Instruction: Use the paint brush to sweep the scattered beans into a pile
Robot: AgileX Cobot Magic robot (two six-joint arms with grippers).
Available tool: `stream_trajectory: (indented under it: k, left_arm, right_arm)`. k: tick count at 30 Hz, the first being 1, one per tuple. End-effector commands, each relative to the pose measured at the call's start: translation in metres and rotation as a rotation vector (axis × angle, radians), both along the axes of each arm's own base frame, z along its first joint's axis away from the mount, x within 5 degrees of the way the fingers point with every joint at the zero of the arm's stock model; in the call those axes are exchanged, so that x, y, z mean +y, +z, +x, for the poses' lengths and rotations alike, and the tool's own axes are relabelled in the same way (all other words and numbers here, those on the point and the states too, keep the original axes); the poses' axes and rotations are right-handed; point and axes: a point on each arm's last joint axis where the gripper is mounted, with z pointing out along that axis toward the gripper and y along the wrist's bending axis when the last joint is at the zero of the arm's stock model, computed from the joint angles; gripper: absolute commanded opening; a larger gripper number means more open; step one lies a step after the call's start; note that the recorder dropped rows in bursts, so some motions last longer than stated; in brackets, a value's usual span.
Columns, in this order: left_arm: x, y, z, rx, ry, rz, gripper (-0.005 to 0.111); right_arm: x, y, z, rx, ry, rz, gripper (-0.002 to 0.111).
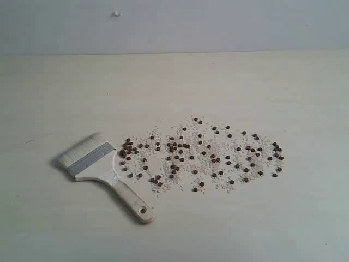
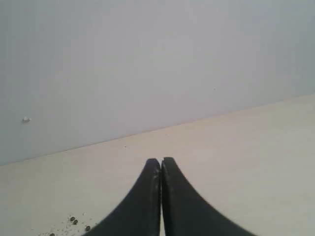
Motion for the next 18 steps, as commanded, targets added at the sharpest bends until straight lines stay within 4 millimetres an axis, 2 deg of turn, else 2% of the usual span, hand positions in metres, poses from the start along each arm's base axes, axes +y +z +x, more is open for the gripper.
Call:
stream_trajectory:
  k: [1, 18]
  left_arm:
    - [0.0000, 0.0003, -0.0003, -0.006, 0.000, -0.005, 0.000]
    - [0.0000, 0.0003, -0.0003, -0.006, 0.000, -0.005, 0.000]
  right_arm:
    - [0.0004, 0.0002, -0.0006, -0.016, 0.006, -0.005, 0.000]
    - [0.0008, 0.0035, -0.0005, -0.053, 0.010, -0.003, 0.000]
